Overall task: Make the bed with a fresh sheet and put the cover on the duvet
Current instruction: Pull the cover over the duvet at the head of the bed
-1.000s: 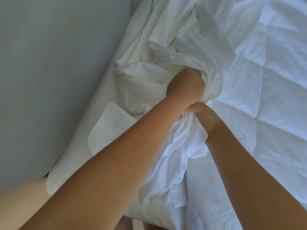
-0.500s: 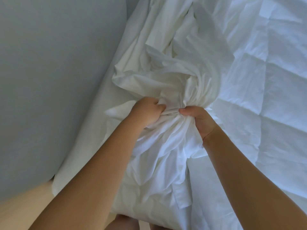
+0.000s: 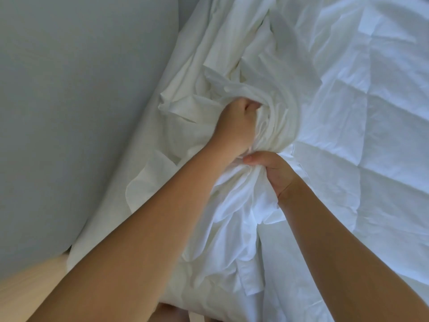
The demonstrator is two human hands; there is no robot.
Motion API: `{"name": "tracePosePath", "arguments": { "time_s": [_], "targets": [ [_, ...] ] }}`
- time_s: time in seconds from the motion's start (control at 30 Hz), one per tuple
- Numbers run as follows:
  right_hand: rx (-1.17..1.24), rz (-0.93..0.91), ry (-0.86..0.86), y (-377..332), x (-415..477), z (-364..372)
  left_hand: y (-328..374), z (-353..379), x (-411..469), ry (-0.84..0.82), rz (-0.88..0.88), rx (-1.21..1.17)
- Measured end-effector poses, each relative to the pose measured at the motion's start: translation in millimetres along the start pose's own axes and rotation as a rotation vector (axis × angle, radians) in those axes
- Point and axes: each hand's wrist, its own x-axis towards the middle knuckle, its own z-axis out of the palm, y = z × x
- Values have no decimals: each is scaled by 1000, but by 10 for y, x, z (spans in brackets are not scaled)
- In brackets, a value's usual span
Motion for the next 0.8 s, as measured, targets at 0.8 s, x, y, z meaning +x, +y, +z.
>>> {"name": "tracePosePath", "arguments": {
  "time_s": [0.8],
  "targets": [
    [-8, -78, 61, 30, -34, 28, -492, -232, -345, -52, -423, 132]
  ]
}}
